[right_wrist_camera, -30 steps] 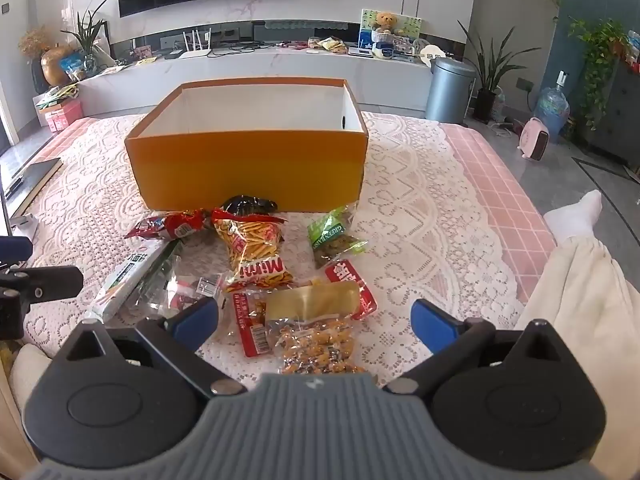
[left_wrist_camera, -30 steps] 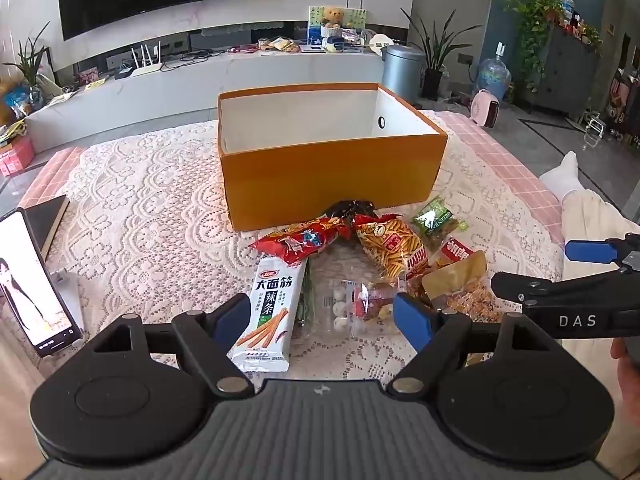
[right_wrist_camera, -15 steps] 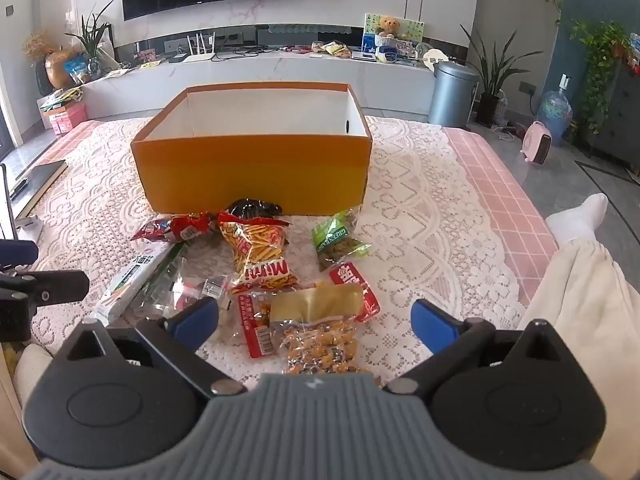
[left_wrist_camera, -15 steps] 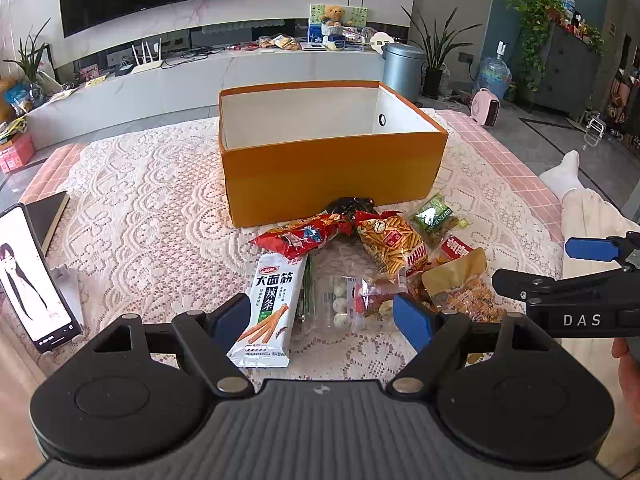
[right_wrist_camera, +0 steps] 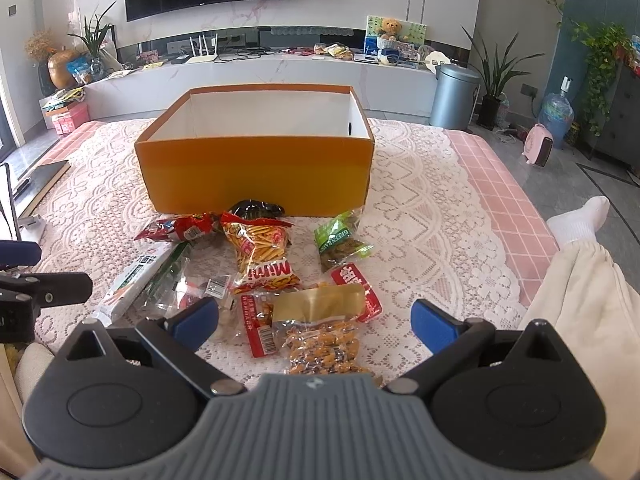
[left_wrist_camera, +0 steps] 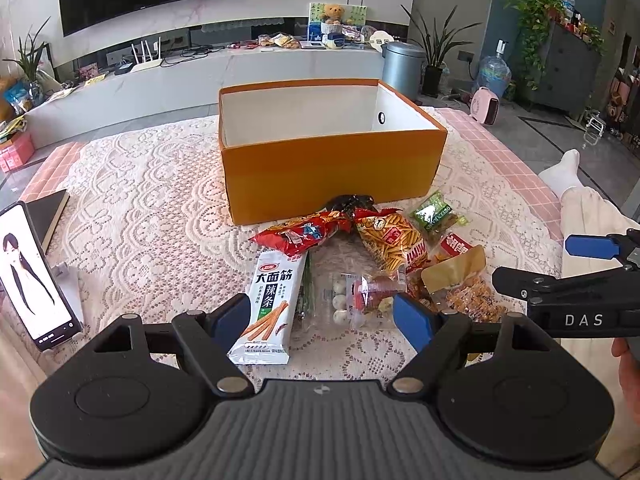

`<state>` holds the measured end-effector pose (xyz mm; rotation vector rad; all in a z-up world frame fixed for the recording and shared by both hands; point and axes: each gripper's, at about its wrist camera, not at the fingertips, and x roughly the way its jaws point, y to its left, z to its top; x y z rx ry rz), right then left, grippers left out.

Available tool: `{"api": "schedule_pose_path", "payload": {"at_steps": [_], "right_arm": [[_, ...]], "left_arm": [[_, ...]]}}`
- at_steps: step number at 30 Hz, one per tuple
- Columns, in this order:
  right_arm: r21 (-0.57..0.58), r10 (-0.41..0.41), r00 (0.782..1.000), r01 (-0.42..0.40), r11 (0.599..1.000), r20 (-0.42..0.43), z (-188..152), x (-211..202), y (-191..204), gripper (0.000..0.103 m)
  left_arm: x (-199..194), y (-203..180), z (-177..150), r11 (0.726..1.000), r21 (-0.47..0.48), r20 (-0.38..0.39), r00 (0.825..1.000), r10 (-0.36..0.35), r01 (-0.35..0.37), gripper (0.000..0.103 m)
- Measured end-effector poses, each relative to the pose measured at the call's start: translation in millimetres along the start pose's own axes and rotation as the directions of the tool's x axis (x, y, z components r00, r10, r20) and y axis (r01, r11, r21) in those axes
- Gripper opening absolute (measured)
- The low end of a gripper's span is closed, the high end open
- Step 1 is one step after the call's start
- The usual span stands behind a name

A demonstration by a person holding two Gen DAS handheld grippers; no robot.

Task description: Organize snacks

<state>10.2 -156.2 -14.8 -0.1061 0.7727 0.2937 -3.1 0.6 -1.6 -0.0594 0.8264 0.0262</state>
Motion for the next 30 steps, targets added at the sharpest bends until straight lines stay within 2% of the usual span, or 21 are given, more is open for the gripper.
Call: {"api": "schedule_pose_path", "payload": {"at_steps": [30], "right_arm": [[-0.005,-0.007,1.0,0.007,1.0,-0.016,-1.8,1.5,0.0,0.099]], "left_arm": [[1.2,-1.2,-2.8,1.0,0.013,-0.007,1.0,-0.003,0.004,0.095]]}}
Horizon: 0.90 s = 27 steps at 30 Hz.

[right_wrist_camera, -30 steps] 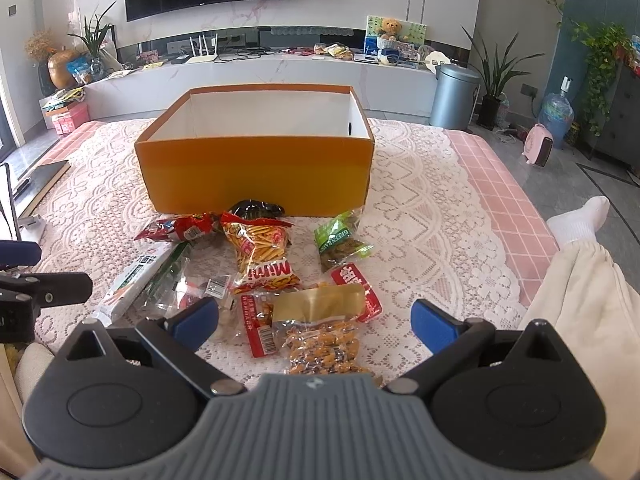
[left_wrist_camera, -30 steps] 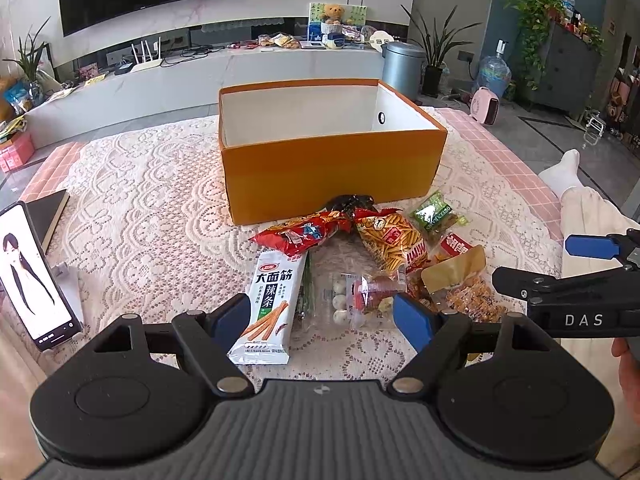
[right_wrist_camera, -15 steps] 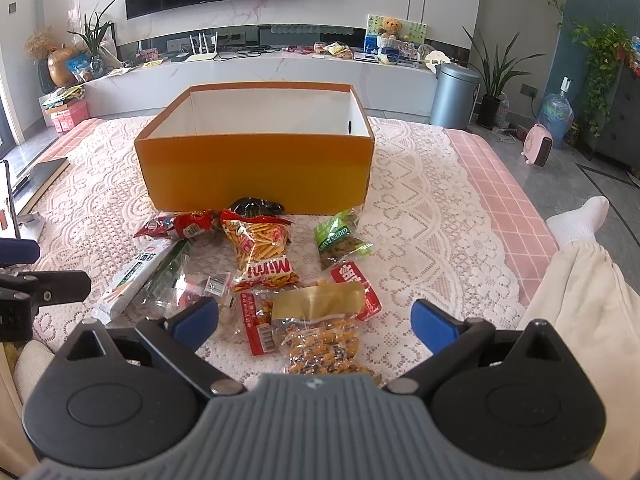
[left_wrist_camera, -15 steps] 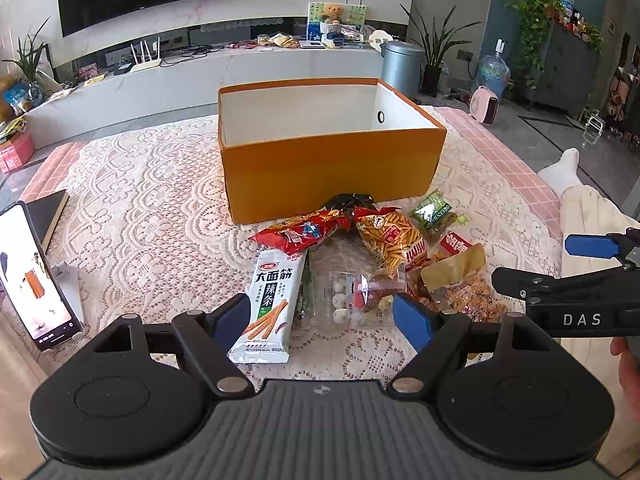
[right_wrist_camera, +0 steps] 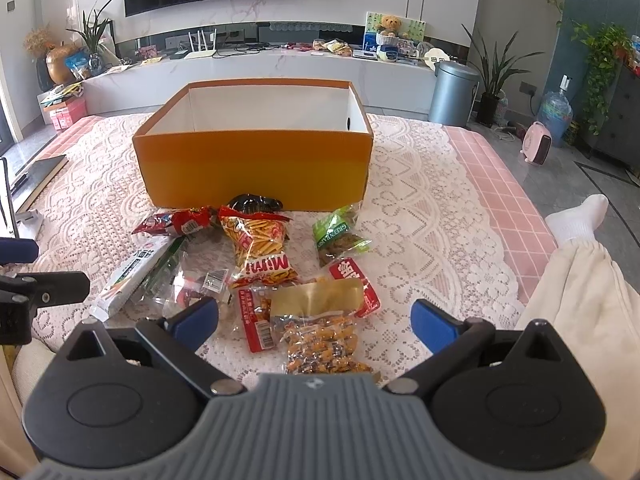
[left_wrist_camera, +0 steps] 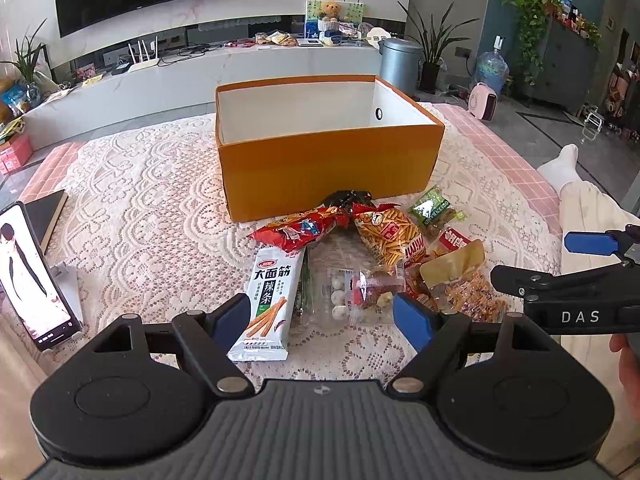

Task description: Organize snacks

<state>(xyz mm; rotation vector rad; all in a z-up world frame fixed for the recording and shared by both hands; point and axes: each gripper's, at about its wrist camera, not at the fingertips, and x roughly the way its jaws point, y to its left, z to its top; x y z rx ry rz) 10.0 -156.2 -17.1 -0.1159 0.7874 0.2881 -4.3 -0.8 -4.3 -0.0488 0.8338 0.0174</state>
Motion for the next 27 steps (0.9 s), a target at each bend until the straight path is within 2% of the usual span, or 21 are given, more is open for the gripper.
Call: {"api": "schedule_pose_path", "payload": {"at_steps": [27], "right_arm": [[-0.003,-0.003,1.0,0.003,1.0,-0.006,0.1,0.7,1.7,0.099]], "left_arm": [[-0.3,-0.9,-1.7,1.0,0.006,0.002,1.0,-0.021,0.021,0.095]]}}
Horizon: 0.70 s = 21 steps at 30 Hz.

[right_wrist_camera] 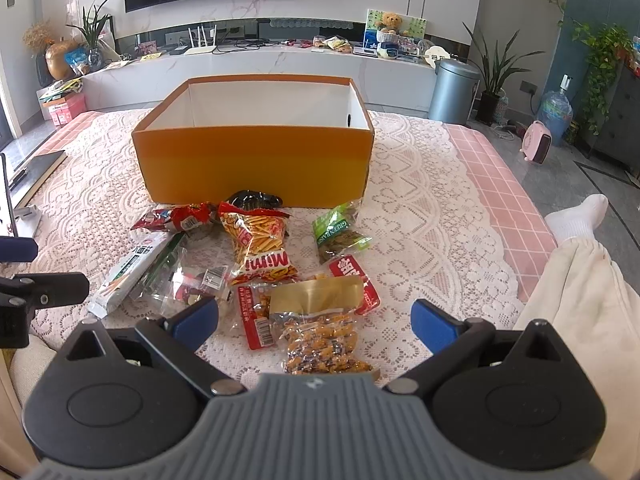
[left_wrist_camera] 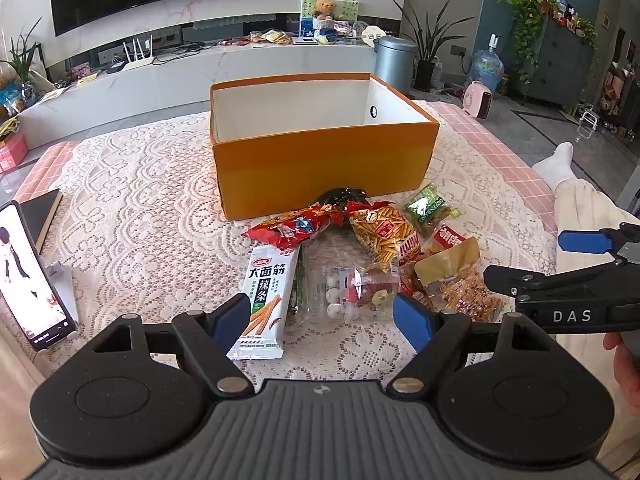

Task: Organize snacks
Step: 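Grasp the orange nut bag with the right tool while the left tool grasps the clear candy bag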

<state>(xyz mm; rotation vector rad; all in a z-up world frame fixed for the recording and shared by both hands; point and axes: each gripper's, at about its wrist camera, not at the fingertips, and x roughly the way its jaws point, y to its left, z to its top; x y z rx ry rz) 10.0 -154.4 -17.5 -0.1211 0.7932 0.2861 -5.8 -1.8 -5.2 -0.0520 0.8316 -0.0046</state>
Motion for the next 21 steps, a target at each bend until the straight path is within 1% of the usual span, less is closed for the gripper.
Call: {"api": "schedule_pose_path", "payload": {"at_steps": [3,5,7,9,10,15,19,21], "right_arm": [[0.002,0.007,1.0,-0.007,1.0,0.009,-1,-1,-1,0.099],[0.007,0.012,1.0,-0.012,1.0,0.027,-1,-2,-2,0.099],[0.017,0.015,0.999,-0.015,1.0,0.033,-1,-1,-3,0.099],[0.03,0.024,0.999,-0.025,0.999,0.034,-2,0,-5,0.099],[0.035,0.033,0.999,-0.034,0.999,0.03,-2,2,-6,0.099],[0.027,0.056,0.998,-0.057,0.998,0.032,-6,11,-6,0.099],[0.05,0.053,0.998,-0.054,0.997,0.017,-8,21,-9,0.099],[0.084,0.068,0.998,-0.066,0.994,-0.019,-9,31,-13,0.099]], "left_arm": [[-6,-2,0,0.999,0.034,0.036,0.999,0.003,-0.005,0.095],[-8,-2,0,0.999,0.04,0.063,0.998,0.005,-0.008,0.093],[-7,1,1,0.999,0.035,0.065,0.998,-0.006,0.004,0.091],[-4,4,1,0.999,0.037,0.056,0.998,-0.038,0.036,0.083],[-3,5,1,0.998,0.042,0.056,0.997,-0.052,0.049,0.081],[5,8,2,0.997,0.043,0.068,0.996,-0.063,0.06,0.08],[16,12,2,0.992,0.0,0.055,0.991,-0.124,0.124,0.08],[22,11,2,0.987,-0.011,0.046,0.986,-0.162,0.162,0.081]]}}
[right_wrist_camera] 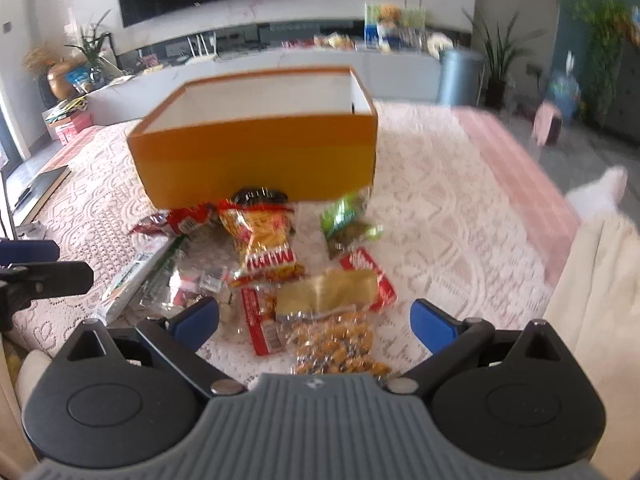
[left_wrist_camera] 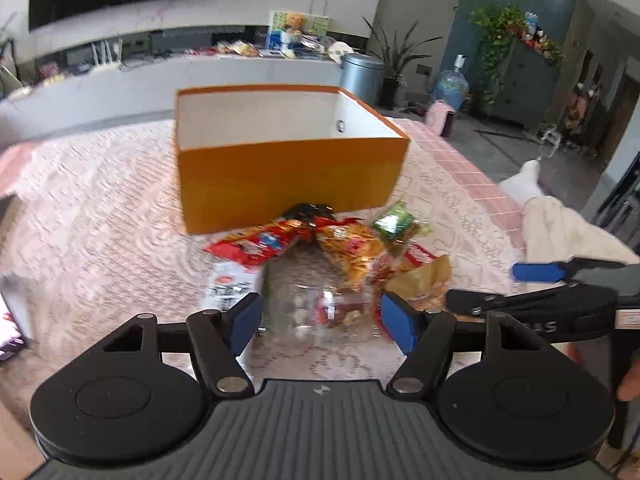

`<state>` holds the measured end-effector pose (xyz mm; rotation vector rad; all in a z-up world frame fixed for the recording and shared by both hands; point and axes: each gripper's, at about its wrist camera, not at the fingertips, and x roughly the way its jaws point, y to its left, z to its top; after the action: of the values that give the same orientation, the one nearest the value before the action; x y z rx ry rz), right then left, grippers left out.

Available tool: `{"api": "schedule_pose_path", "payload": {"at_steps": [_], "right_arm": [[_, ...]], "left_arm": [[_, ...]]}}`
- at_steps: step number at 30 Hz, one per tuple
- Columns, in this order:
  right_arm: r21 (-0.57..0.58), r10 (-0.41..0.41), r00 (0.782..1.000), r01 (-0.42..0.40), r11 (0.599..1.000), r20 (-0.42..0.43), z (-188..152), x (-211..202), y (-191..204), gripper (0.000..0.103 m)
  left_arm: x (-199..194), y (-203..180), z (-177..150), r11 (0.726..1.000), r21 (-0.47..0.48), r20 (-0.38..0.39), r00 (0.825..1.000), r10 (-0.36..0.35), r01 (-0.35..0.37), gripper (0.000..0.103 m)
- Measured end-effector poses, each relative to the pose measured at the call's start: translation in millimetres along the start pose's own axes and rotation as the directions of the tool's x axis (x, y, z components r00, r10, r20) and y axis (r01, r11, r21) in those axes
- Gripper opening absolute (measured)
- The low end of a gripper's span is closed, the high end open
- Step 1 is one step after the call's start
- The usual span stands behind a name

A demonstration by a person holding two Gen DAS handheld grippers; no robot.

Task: Organize snacks
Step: 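Grasp the orange nut bag with the right tool while the left tool grasps the clear candy bag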

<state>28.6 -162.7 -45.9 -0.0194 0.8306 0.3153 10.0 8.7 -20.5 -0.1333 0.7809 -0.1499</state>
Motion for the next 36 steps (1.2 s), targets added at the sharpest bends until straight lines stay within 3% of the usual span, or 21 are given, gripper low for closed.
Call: {"api": "schedule_pose_path", "payload": {"at_steps": [2,6,10,18,29,36], "right_arm": [[0.013,0.002,0.999,-0.001,1.0,-0.032,-1,9,-4,0.099],[-0.012,-0.013,0.998,0.013,1.0,-0.069,-5,24,-6,0.099],[-0.018,-0.013,0.996,0.011,1.0,-0.092,-7,37,-8,0.099],[-0.01,-0.012,0.989,0.011,1.0,-0.144,-17,64,-18,0.099],[-0.122,-0.033,0.99,0.017,0.992,-0.134,-28,84,-7,0.099],[-0.078,-0.02,0.99,0.008,0.997,-0.142,-29,90,-13,0.085]], "left_arm": [[8,-2,-1,0.999,0.021,-0.019,1.0,-0.023,0.024,0.083],[21,-8,-3,0.995,0.094,-0.04,0.999,0.031,-0.027,0.086],[35,-2,-4,0.994,0.095,-0.089,0.994,0.067,-0.058,0.087],[56,2,-13,0.993,0.113,-0.147,0.988,0.05,-0.034,0.087],[77,-12,-14,0.99,0.134,-0.095,0.995,-0.026,0.039,0.087],[92,-16,-12,0.991,0.131,-0.075,0.997,0.011,-0.001,0.083]]}}
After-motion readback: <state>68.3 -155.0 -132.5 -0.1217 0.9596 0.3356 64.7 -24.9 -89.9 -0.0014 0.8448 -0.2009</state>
